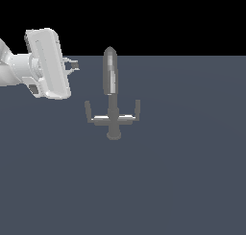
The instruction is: Turn on the faucet by rotating a designated handle.
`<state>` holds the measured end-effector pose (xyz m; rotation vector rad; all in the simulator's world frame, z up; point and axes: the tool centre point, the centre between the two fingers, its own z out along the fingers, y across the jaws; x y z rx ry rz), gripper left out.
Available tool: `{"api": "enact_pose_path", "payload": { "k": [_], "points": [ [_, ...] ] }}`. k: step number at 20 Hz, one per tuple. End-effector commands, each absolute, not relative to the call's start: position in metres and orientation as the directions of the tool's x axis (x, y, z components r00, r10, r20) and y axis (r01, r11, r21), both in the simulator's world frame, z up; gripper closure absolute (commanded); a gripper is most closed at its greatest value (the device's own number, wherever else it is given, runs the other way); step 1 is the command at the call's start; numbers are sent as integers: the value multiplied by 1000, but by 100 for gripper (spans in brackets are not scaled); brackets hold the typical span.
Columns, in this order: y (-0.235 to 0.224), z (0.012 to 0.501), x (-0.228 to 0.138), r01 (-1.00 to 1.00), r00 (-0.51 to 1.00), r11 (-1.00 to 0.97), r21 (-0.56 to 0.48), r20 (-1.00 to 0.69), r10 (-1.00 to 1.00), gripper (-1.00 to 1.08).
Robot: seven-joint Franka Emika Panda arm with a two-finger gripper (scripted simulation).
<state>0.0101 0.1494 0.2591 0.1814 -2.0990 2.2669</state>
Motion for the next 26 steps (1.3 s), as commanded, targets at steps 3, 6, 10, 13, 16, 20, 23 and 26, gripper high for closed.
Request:
{"api": "enact_pose_path", "payload": {
  "k": [3, 6, 10, 13, 16, 20, 23, 26],
  "points": [
    [143, 224, 16, -288, -956, -87, -954, 292, -35, 108],
    [139, 202, 19, -394, -917, -86, -915, 397, -29, 108],
    [135, 178, 21, -505, -861, -82, -859, 508, -25, 108],
    [133, 164, 21, -567, -822, -78, -820, 570, -23, 108],
    [131, 153, 22, -613, -788, -74, -787, 615, -23, 108],
    [130, 143, 22, -652, -755, -69, -755, 655, -24, 108],
    [129, 139, 22, -667, -743, -68, -742, 669, -24, 108],
    [130, 139, 22, -667, -742, -67, -742, 670, -25, 108]
  ]
}}
